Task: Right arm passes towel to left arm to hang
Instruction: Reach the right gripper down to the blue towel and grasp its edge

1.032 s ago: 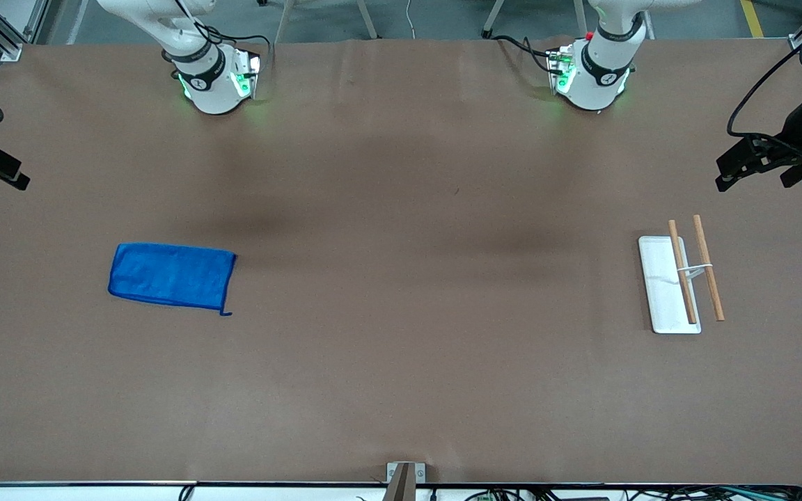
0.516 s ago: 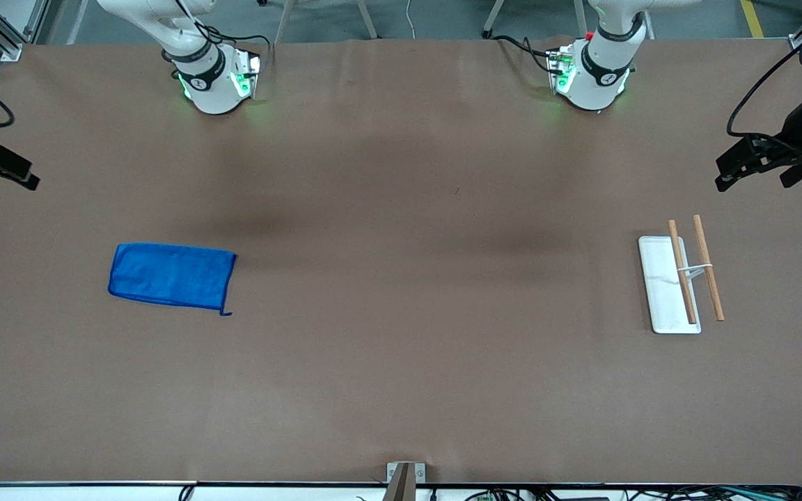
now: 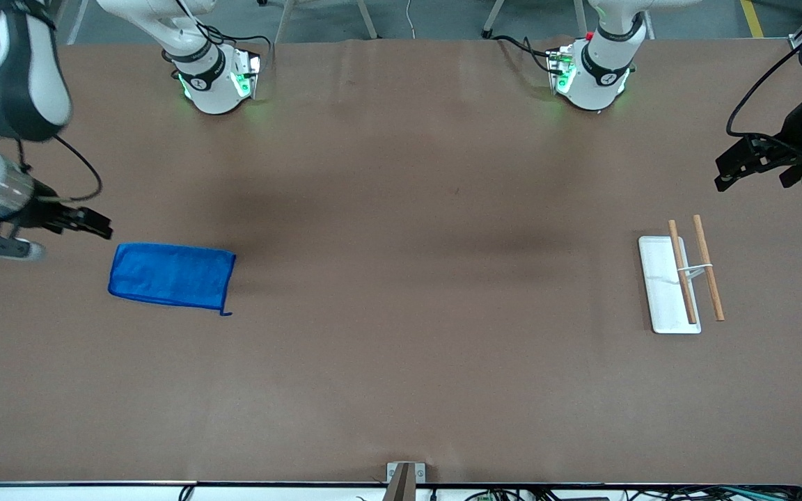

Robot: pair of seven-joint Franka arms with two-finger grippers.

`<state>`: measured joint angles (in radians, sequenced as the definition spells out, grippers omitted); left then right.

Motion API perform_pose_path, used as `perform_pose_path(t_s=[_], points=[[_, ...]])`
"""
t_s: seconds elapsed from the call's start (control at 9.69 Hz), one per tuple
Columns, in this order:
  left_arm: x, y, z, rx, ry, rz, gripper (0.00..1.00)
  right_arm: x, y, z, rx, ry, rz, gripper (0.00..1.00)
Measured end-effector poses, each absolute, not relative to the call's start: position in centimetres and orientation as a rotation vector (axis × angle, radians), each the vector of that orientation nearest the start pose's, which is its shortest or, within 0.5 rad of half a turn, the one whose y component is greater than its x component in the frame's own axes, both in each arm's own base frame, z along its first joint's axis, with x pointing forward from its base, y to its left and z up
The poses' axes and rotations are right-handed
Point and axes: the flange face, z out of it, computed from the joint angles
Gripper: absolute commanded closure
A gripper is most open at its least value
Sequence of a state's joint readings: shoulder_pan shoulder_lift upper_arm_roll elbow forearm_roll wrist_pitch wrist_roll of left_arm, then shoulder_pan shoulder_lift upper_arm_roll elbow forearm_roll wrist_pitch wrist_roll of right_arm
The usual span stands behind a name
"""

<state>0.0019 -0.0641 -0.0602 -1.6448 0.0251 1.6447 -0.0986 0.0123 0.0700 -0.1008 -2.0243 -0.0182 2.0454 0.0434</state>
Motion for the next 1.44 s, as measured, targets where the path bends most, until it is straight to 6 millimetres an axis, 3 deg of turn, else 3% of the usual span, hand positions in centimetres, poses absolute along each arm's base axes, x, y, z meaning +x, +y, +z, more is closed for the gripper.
perform_pose_path(t_s=[0.31,0.41,0.62,0.83,1.44], points=[[54.1,-3.0,63.1,-3.115,-0.060,-0.102,0.00,56.6,-5.5,27.8,-3.177,0.034,0.095,0.00],[54.1,-3.1,63.1,-3.115,-0.060,-0.101,0.00,56.7,-6.3,24.6,-3.184,0.002,0.082,0.00],[54.1,-3.1,63.1,-3.115,-0.060,-0.101,0.00,56.1,-7.1,20.5,-3.193,-0.010,0.041,0.00],[54.1,-3.0,63.0,-3.115,-0.060,-0.100,0.00,54.9,-6.9,18.6,-3.188,-0.015,0.092,0.00],[54.1,-3.1,63.0,-3.115,-0.060,-0.099,0.00,54.8,-6.8,17.8,-3.192,-0.018,0.050,0.03]])
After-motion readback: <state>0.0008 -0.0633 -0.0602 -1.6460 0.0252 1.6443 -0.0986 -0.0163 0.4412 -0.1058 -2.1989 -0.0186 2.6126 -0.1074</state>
